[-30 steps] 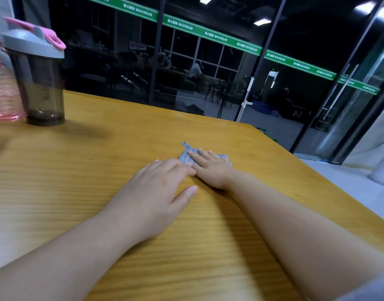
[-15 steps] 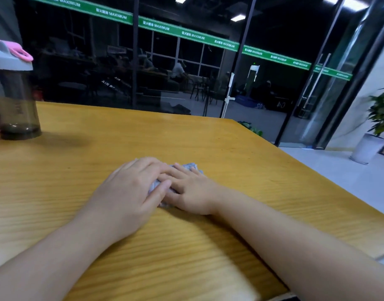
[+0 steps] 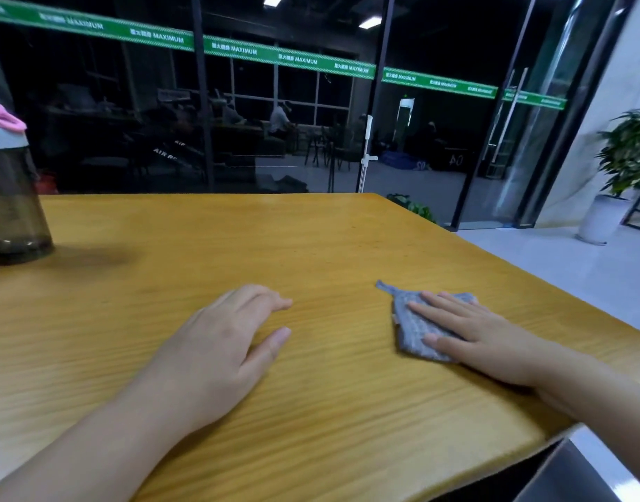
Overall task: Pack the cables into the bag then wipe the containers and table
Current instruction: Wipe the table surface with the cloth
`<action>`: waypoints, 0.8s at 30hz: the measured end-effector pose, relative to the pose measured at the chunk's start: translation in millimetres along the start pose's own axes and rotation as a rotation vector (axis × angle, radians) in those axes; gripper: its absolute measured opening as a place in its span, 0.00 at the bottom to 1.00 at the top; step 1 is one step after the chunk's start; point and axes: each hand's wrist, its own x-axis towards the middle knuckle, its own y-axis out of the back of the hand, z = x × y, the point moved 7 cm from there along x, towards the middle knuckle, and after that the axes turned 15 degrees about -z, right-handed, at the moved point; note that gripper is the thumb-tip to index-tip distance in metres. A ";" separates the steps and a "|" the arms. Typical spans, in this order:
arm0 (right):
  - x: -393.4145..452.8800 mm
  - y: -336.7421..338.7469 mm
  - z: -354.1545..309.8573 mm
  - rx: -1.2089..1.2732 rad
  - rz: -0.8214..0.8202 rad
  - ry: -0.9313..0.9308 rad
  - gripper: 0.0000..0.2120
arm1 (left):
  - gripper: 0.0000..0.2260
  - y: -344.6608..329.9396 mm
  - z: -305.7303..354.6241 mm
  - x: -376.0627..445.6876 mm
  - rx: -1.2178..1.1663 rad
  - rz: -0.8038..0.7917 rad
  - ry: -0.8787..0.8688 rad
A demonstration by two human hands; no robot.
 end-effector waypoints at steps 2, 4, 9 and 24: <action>2.1 5.9 36.0 0.055 0.031 -0.114 0.36 | 0.22 -0.9 3.0 -1.4 0.016 -0.003 -0.011; 4.8 11.0 70.0 0.111 0.069 -0.274 0.33 | 0.21 -0.6 8.2 -2.9 0.044 -0.009 -0.018; 18.6 18.4 80.8 0.211 0.152 -0.685 0.30 | 0.20 12.4 28.8 1.5 0.077 0.080 -0.027; -33.3 -27.8 -66.6 0.072 0.101 0.083 0.26 | 0.18 -17.9 76.7 6.5 0.108 0.024 -0.115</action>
